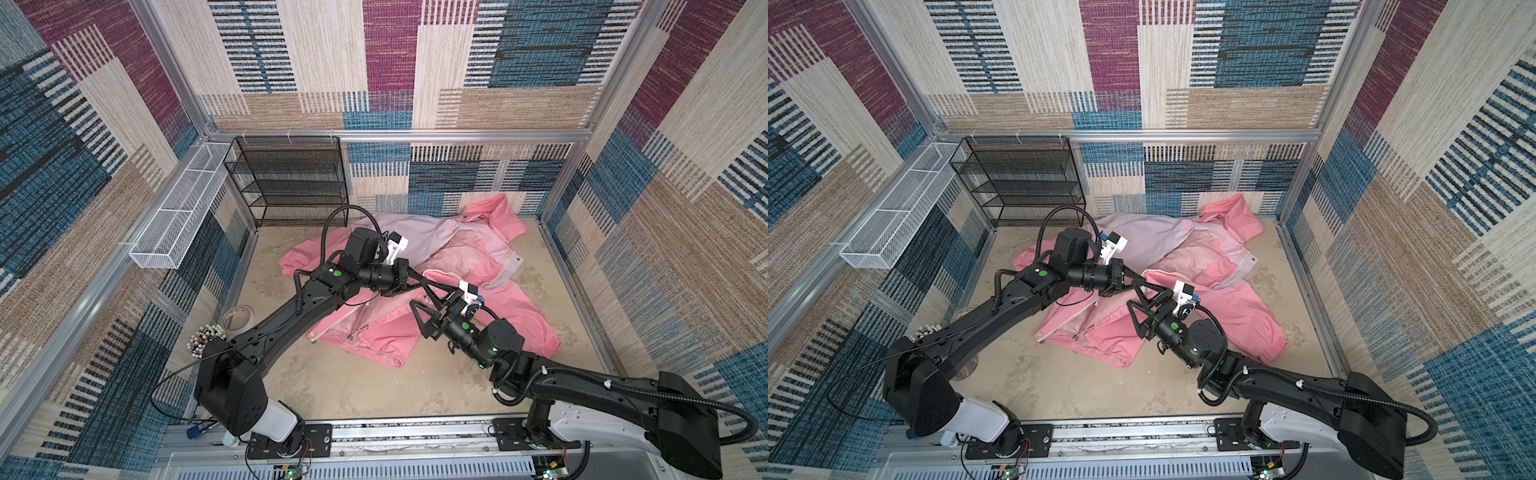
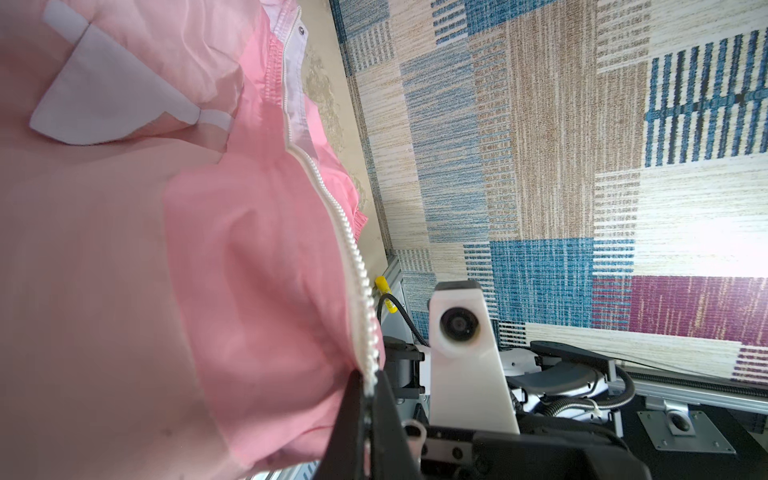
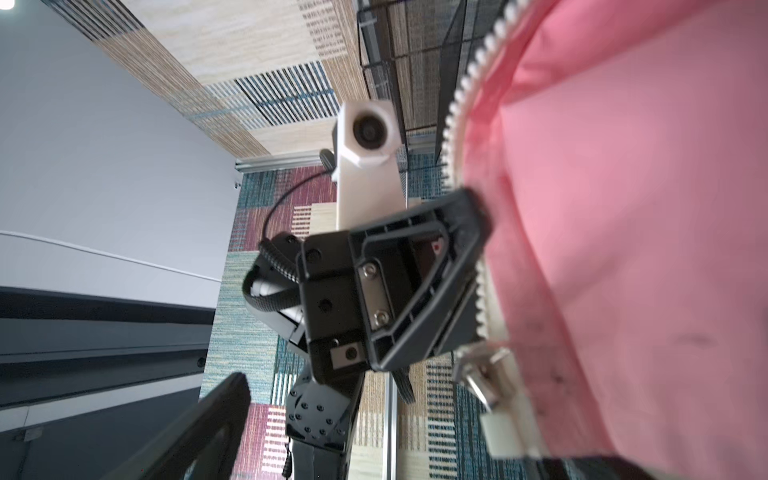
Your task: Zip up the jacket
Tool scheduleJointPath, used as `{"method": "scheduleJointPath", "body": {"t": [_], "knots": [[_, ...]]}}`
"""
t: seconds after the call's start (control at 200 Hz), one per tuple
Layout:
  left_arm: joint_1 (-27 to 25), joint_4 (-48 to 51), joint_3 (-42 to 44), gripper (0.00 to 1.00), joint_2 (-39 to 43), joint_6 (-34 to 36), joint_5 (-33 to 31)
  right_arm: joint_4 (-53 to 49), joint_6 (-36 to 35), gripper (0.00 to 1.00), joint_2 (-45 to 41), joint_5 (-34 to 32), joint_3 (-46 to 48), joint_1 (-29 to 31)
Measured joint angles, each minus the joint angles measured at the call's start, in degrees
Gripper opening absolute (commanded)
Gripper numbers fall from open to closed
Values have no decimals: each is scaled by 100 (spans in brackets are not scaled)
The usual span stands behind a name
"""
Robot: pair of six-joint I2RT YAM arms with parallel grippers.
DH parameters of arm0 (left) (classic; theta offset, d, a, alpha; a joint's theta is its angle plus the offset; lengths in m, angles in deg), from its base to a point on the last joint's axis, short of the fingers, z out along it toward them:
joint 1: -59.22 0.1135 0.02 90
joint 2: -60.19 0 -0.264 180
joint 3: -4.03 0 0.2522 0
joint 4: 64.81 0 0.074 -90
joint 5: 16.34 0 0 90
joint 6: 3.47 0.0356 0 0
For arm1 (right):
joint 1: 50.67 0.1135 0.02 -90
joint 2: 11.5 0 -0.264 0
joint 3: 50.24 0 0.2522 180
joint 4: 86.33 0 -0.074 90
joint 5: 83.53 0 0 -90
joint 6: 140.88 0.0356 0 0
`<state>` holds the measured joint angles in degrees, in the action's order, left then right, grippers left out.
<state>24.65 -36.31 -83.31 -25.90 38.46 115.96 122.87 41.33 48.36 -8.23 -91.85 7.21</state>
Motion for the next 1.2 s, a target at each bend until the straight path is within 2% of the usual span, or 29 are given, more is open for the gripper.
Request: {"method": "scheduleJointPath", "body": {"t": [0.18, 0.406, 0.606, 0.792, 0.907, 1.022, 1.092, 1.202], "knots": [[0, -212, 155, 0, 101, -146, 0, -96, 9, 100, -326, -538, 166, 15], [4, -332, 208, 0, 175, -275, -2, -35, 66, 97, -358, -863, 470, 13], [7, -455, 293, 0, 321, -337, -2, 208, -103, 80, -293, -986, 531, -20], [37, -542, 560, 0, 487, -428, -37, 568, -494, 70, -146, -866, 459, -181], [33, -555, 629, 0, 507, -468, -37, 654, -717, 58, -42, -680, 234, -210], [59, -573, 619, 0, 507, -466, -17, 476, -822, 43, 2, -527, 116, -210], [87, -531, 570, 0, 507, -463, -39, 302, -826, 39, 4, -485, 74, -214], [157, -407, 463, 0, 507, -444, -44, -195, -820, 41, -31, -376, -59, -197]]}}
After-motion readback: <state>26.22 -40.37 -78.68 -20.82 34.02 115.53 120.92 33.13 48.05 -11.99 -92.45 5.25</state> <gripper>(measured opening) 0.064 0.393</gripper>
